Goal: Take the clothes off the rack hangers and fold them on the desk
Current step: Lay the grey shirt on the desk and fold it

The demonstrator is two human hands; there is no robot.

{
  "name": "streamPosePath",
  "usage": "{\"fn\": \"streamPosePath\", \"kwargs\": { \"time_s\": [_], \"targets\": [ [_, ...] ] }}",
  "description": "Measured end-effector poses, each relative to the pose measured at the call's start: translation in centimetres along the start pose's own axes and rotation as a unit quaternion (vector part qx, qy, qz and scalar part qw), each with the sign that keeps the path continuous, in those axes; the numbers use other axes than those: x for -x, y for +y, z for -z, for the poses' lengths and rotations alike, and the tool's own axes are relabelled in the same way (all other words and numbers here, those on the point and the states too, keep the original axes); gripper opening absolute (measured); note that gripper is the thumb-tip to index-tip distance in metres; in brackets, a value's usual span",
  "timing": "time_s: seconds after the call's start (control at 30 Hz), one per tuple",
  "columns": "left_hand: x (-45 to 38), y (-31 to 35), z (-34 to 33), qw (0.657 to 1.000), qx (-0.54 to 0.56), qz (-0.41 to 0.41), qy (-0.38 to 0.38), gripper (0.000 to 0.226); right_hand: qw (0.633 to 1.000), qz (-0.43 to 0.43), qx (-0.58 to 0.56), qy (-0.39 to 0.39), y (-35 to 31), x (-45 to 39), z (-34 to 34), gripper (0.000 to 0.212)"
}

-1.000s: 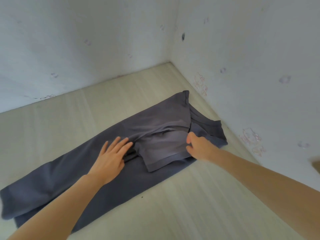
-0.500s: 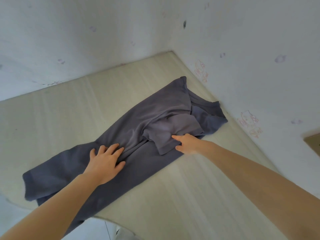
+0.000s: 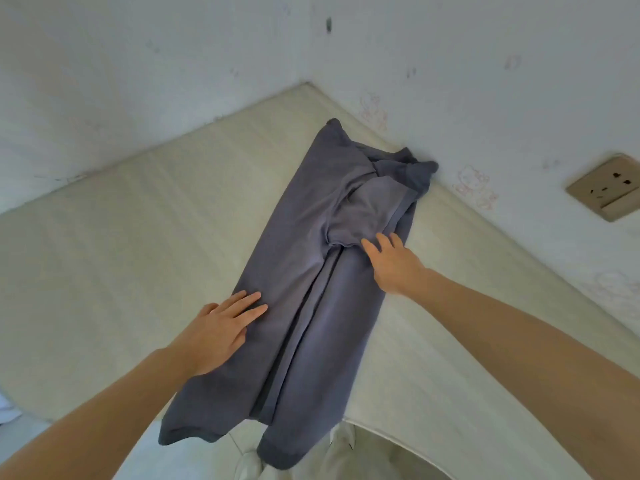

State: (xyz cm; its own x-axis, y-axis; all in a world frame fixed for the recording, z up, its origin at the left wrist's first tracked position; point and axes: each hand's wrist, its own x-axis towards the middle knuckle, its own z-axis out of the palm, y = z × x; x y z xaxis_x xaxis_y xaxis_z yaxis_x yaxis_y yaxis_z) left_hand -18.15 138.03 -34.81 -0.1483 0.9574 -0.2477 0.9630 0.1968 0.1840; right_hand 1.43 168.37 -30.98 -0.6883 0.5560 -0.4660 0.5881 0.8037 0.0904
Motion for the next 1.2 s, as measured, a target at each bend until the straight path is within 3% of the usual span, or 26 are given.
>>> {"fn": "streamPosePath", "kwargs": {
  "time_s": [0.1, 0.2, 0.43, 0.53, 0.6, 0.67, 0.77, 0.83, 0.93, 1.03, 1.2],
  "targets": [
    [1.8, -1.9, -0.1, 0.998, -0.016, -0.057, -0.009, 0.066, 0.993, 0.108, 0.042, 0.033, -3.2, 4.0, -2.0, 0.078],
    [3.0, -3.3, -0.1, 0.995, -0.066, -0.078, -0.015, 0.088, 0.987, 0.144, 0.067, 0.032, -6.2, 7.6, -4.4, 0.076],
    [6.0, -4.3, -0.9, 0.98, -0.123, -0.157, -0.014, 0.09, 0.993, 0.096, -0.003, 0.063, -10.9, 14.7, -9.3, 0.07],
    [6.5, -4.6, -1.2, 0.982, -0.103, -0.152, -0.035, 0.086, 0.982, 0.032, -0.117, 0.145, -11.8, 16.3, -10.4, 0.061],
    [6.8, -4.1, -1.1, 0.994, -0.033, -0.094, -0.051, 0.082, 0.964, -0.073, -0.208, 0.149, -12.5, 17.1, -10.5, 0.056],
    [7.0, -3.1, -0.9, 0.994, 0.104, 0.008, -0.043, 0.075, 0.913, -0.188, -0.337, 0.131, -13.0, 17.5, -10.2, 0.054],
    [6.8, -1.2, -0.4, 0.942, 0.292, 0.151, 0.069, 0.034, 0.81, -0.29, -0.504, 0.075, -13.3, 16.8, -9.9, 0.053],
    [6.6, -0.1, 0.0, 0.9, 0.352, 0.241, 0.083, 0.018, 0.774, -0.317, -0.546, 0.049, -13.6, 16.4, -9.6, 0.044],
    [6.8, 0.8, 0.5, 0.874, 0.363, 0.324, 0.004, 0.022, 0.76, -0.329, -0.559, 0.027, -14.2, 16.3, -9.6, 0.022],
    [7.3, 0.9, 0.6, 0.866, 0.361, 0.333, -0.094, 0.024, 0.766, -0.312, -0.561, -0.026, -15.1, 17.2, -9.5, 0.024],
    [8.0, 0.5, 0.5, 0.836, 0.422, 0.308, -0.168, 0.022, 0.771, -0.266, -0.573, -0.081, -16.1, 18.6, -9.7, 0.032]
  ]
}}
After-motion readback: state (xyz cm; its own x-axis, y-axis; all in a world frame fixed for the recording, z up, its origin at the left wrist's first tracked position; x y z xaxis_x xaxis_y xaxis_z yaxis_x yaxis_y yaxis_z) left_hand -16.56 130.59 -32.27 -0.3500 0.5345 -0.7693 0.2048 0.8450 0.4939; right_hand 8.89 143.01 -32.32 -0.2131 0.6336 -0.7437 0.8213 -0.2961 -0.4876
